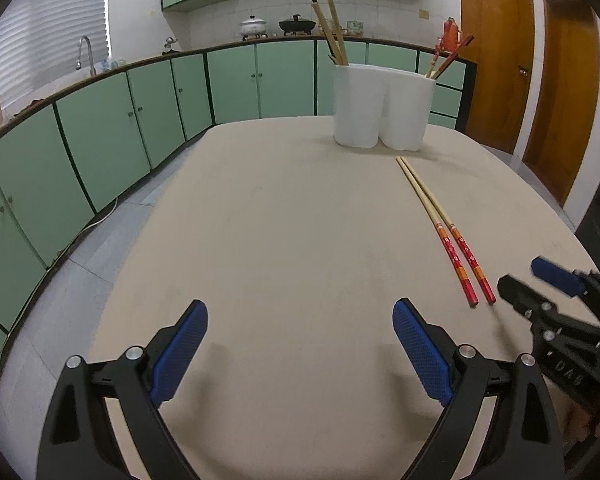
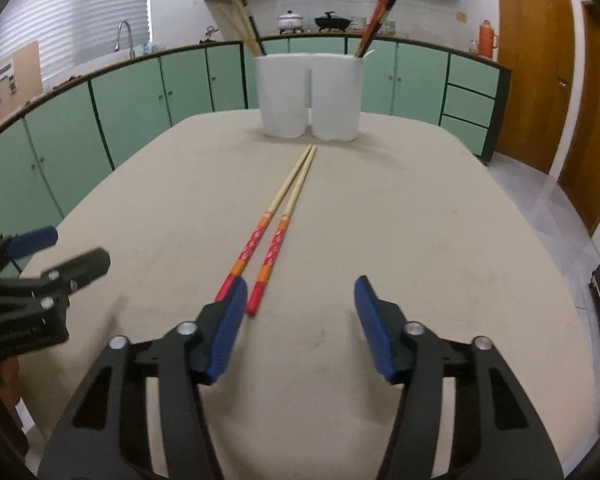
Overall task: Organize utensils
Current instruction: 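Grasp a red-patterned chopstick with the right tool while the left tool grasps the other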
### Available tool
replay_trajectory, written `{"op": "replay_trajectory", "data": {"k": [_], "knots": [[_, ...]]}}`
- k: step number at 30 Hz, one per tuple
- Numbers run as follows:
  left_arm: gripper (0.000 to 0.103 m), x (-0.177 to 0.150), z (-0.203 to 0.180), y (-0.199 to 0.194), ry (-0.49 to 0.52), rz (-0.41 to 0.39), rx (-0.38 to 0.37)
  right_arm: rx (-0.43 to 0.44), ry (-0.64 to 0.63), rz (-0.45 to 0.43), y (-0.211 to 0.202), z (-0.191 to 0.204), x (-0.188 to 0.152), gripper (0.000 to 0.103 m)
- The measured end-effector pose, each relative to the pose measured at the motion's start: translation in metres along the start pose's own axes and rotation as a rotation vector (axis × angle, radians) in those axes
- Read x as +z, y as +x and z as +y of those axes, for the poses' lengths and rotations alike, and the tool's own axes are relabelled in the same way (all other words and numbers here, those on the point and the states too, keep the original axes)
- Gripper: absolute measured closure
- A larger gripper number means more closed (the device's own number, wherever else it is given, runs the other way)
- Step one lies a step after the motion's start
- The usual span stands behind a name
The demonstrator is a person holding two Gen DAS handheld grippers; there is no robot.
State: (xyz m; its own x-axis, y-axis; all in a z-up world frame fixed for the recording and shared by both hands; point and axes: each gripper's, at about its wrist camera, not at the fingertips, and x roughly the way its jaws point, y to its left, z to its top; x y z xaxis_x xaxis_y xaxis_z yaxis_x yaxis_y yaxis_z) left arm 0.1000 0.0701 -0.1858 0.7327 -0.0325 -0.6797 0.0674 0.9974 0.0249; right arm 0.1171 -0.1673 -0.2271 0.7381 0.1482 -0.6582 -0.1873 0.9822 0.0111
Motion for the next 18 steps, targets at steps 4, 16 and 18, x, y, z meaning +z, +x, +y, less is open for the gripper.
{"op": "replay_trajectory", "data": {"k": [4, 16, 18], "knots": [[0.011, 0.000, 0.004, 0.000, -0.013, -0.003, -0.003, 0.009, -0.026, 0.031, 0.005, 0.008, -0.001, 0.065], [0.011, 0.003, 0.006, 0.001, -0.023, -0.009, -0.023, 0.020, -0.051, 0.047, 0.010, 0.017, -0.001, 0.096], [0.011, 0.004, 0.000, 0.001, -0.014, -0.010, -0.030, 0.022, -0.033, 0.052, 0.009, 0.010, 0.000, 0.097]]}}
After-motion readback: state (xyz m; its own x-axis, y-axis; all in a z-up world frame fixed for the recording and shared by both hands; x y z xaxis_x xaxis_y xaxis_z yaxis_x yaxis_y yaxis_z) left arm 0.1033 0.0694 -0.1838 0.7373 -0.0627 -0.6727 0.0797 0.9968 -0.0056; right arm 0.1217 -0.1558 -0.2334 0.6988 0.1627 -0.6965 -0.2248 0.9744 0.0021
